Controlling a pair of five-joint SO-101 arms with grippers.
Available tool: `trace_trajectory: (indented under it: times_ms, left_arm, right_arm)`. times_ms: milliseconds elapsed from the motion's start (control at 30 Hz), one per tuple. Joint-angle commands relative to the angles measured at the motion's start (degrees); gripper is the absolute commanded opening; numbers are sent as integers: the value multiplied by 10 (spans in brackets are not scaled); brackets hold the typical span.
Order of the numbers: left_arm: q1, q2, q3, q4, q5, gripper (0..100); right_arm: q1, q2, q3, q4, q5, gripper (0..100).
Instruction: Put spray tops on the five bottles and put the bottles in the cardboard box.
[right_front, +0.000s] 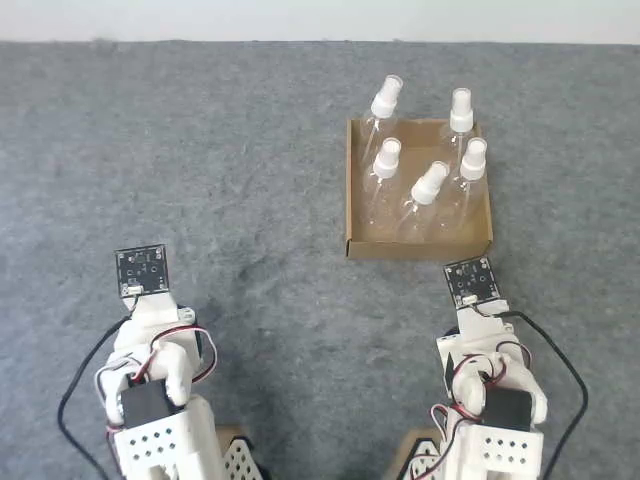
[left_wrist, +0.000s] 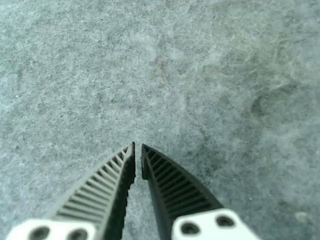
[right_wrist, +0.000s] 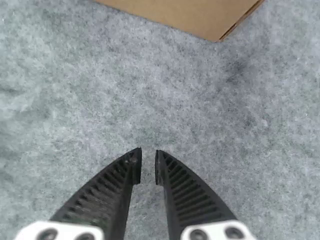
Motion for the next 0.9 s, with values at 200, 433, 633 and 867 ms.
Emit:
trace_trajectory:
  times_ms: [200,433,633,867]
  left_arm:
    - [-4,-3,-8,1,-4,12]
    - [-4,-3,-8,1,-4,12]
    - [-4,-3,-8,1,-4,12]
    - [-4,-3,-8,1,-4,12]
  right_arm:
    - [3,4,13,3,5,20]
    - [3,4,13,3,5,20]
    - [3,4,13,3,5,20]
    - [3,4,13,3,5,20]
